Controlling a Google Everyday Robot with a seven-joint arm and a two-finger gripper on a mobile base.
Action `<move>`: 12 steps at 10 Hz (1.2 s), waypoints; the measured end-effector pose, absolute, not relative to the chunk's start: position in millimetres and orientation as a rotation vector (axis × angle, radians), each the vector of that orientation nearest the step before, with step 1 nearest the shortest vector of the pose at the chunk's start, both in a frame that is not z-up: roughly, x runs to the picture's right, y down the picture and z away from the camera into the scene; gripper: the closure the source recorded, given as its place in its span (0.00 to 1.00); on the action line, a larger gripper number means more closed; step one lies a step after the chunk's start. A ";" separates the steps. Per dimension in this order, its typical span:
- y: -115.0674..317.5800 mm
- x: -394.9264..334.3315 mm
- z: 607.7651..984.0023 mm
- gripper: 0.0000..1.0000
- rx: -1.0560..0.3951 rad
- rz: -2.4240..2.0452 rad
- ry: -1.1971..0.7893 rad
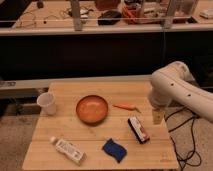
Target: Drag the pepper across the table
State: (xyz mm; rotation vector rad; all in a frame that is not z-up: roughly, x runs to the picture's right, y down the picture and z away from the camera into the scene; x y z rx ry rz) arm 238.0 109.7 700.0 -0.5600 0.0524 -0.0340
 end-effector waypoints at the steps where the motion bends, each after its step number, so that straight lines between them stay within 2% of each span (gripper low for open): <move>1: 110.9 233.6 702.8 0.20 -0.557 -0.040 0.049; 12: 115.9 216.3 725.6 0.20 -0.529 -0.095 0.013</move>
